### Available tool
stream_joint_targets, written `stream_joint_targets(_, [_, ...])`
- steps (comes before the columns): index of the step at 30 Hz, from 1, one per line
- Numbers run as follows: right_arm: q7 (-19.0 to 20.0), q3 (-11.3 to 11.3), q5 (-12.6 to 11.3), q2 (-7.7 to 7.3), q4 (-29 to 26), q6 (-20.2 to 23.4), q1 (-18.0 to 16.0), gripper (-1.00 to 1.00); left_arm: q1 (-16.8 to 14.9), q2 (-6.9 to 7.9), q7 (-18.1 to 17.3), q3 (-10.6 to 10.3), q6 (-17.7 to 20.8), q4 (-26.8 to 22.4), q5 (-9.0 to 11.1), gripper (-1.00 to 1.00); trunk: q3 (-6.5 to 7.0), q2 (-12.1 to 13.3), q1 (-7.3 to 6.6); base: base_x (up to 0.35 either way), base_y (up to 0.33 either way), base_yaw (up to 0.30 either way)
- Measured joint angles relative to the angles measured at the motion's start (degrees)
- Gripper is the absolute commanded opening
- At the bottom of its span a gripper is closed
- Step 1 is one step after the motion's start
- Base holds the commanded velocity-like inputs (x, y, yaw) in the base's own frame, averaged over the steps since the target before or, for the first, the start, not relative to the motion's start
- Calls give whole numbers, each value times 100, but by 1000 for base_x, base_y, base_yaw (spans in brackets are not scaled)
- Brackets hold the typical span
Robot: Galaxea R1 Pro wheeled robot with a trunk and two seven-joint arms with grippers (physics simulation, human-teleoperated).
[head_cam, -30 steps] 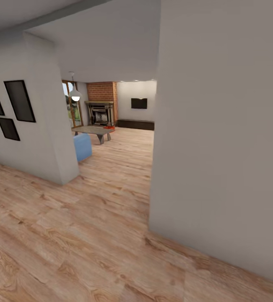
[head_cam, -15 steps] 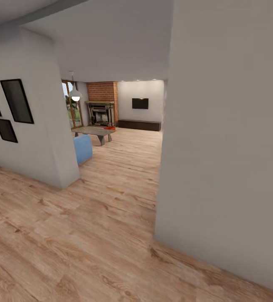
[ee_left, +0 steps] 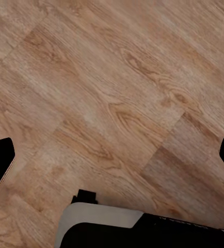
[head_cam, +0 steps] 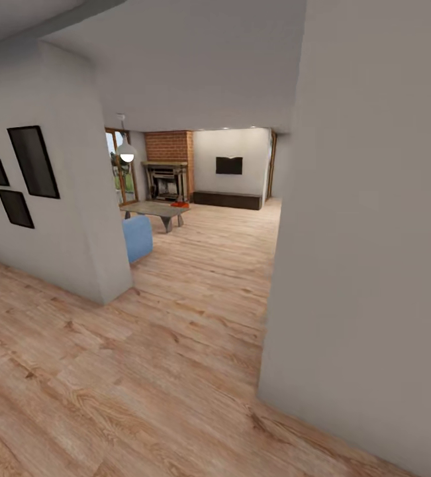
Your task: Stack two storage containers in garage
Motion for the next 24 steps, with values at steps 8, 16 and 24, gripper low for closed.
stream_joint_targets(8, [1,-3,0,3,0,0,0,100,0,4,0,3,2,2,0,100,3,0,0,315,127,5])
stream_joint_targets(16, [2,4,26,3,5,0,0,100,0,9,0,4,1,1,0,100,3,0,0,315,142,0])
stream_joint_targets(24, [2,13,33,3,8,0,0,100,0,9,0,4,1,2,1,100,3,0,0,315,143,0])
